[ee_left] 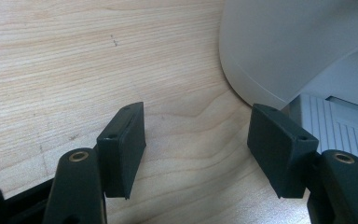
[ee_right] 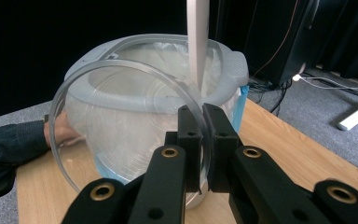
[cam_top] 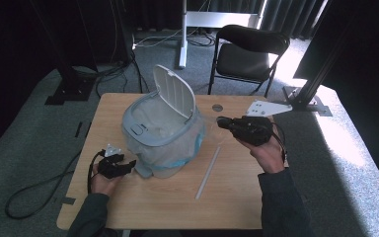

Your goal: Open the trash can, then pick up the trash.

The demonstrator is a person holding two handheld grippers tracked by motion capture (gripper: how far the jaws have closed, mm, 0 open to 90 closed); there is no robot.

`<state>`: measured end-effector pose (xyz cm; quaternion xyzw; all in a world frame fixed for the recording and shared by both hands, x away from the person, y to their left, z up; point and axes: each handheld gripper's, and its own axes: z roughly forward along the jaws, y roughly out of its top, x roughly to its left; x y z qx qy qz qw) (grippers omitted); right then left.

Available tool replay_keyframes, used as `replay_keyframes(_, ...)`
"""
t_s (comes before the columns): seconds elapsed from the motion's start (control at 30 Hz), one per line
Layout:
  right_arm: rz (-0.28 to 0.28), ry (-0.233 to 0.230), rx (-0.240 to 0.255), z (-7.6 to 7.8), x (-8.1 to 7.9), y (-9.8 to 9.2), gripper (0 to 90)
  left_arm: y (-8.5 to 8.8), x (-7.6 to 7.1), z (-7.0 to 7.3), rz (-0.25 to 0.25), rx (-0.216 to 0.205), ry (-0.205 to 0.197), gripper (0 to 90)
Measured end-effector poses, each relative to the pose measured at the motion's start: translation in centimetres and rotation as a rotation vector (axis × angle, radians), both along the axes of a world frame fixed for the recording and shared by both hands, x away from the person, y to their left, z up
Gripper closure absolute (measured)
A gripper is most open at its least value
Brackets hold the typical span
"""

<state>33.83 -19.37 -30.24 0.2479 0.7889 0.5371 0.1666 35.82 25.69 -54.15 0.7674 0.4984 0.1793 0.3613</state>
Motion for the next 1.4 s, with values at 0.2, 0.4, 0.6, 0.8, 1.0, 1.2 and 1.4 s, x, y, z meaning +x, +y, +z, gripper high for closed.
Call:
replay_keyframes(0.2,0.018,-0.012,0.007,0.6,0.0,0.7,86.2,0.0,0.0,0.0,-0.001,0.000,0.000,37.0)
replay_keyframes(0.4,0.030,-0.015,0.012,0.8,0.1,1.2,86.2,0.0,0.0,0.0,-0.002,-0.002,0.001,37.1)
replay_keyframes(0.6,0.041,-0.022,0.010,1.1,0.0,1.7,86.2,0.0,0.0,0.0,-0.002,-0.002,0.001,37.1)
replay_keyframes(0.8,0.042,-0.021,0.010,1.1,0.0,1.7,86.2,0.0,0.0,0.0,-0.001,-0.002,0.000,37.0)
replay_keyframes(1.0,0.045,-0.021,0.007,1.2,0.1,1.9,86.2,0.0,0.0,0.0,0.000,-0.008,0.000,37.1)
replay_keyframes(1.2,0.050,-0.024,0.003,1.2,0.1,2.3,86.2,0.0,0.0,0.0,-0.001,-0.007,-0.001,37.0)
replay_keyframes(1.4,0.051,-0.026,0.007,1.2,0.2,2.4,86.2,0.0,0.0,0.0,-0.001,-0.007,0.000,37.0)
